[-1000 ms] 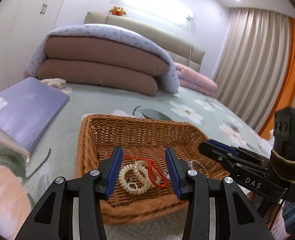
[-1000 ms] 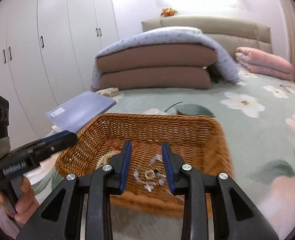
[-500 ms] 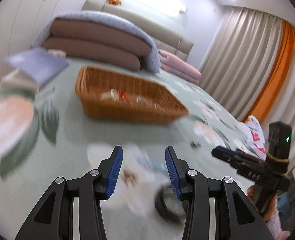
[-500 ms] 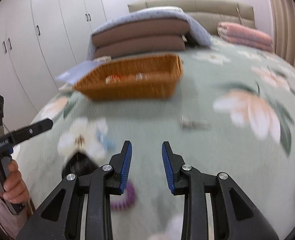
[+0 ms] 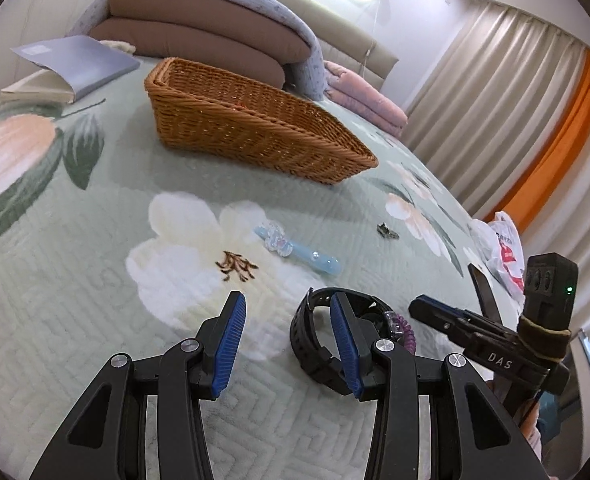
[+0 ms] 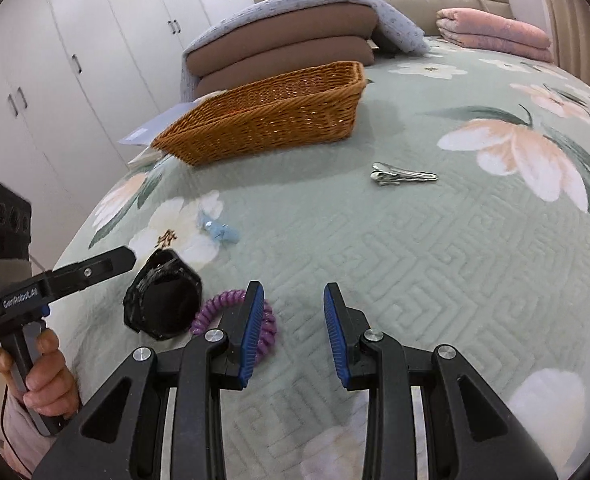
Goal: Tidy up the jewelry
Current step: 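Grasp the black watch with the left gripper while the right grasps the purple coil tie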
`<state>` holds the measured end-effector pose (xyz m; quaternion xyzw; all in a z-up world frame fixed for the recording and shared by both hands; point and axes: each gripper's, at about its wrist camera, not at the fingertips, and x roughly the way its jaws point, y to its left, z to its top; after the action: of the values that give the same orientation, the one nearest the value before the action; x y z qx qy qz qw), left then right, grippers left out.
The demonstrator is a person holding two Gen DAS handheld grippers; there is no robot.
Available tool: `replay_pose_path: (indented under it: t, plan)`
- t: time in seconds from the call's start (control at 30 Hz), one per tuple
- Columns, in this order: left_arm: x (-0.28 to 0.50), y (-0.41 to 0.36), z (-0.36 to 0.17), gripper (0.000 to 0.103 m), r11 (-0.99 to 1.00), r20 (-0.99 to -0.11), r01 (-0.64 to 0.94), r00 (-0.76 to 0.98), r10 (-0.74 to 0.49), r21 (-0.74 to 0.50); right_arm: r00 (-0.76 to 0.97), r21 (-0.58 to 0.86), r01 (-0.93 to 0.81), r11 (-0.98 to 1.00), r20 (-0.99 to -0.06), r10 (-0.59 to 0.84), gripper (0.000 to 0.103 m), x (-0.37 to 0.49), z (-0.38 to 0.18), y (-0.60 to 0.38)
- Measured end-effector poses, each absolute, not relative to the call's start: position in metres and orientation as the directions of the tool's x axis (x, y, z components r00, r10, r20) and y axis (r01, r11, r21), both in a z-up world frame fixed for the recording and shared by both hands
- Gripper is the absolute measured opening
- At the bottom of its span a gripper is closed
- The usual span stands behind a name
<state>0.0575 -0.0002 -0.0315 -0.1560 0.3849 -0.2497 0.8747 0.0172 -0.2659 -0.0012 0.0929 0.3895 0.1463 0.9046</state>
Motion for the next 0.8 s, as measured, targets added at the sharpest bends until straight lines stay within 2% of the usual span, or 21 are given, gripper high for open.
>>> replay_pose_path:
  t: [0.2,0.27,0.3,0.33,0.6,0.73,0.8]
  plan:
    - [0.057,-0.014,-0.034,0.045,0.841,-0.629,0.339,0.559,-0.54,-0.421,0.642,0.209,-0.229,0.951,-0.701,0.309,0.034,0.013,-0.004,-0.245]
    - [0.059,-0.021,-0.037,0.037,0.857,-0.659,0.334,0.548,-0.515,-0.392,0.644,0.189,-0.229,0.955,-0.706,0.294,0.034,0.013,-0.004,-0.242]
    - [0.06,-0.024,-0.039,0.029,0.859,-0.671,0.339,0.536,-0.512,-0.384,0.643,0.186,-0.228,0.956,-0.709,0.291,0.034,0.013,-0.005,-0.242]
    - [0.06,-0.027,-0.04,0.028,0.856,-0.673,0.347,0.529,-0.516,-0.384,0.641,0.185,-0.227,0.956,-0.711,0.29,0.034,0.013,-0.006,-0.242]
    - [0.054,-0.041,-0.041,0.028,0.865,-0.693,0.374,0.524,-0.496,-0.336,0.649,0.106,-0.243,0.964,-0.721,0.243,0.034,0.009,-0.008,-0.23]
    - [0.054,-0.043,-0.042,0.024,0.863,-0.686,0.371,0.529,-0.5,-0.343,0.659,0.049,-0.253,0.966,-0.723,0.209,0.034,0.007,-0.01,-0.222]
    - [0.053,-0.044,-0.042,0.022,0.865,-0.683,0.371,0.536,-0.496,-0.338,0.658,0.05,-0.254,0.966,-0.722,0.211,0.031,0.008,-0.01,-0.222]
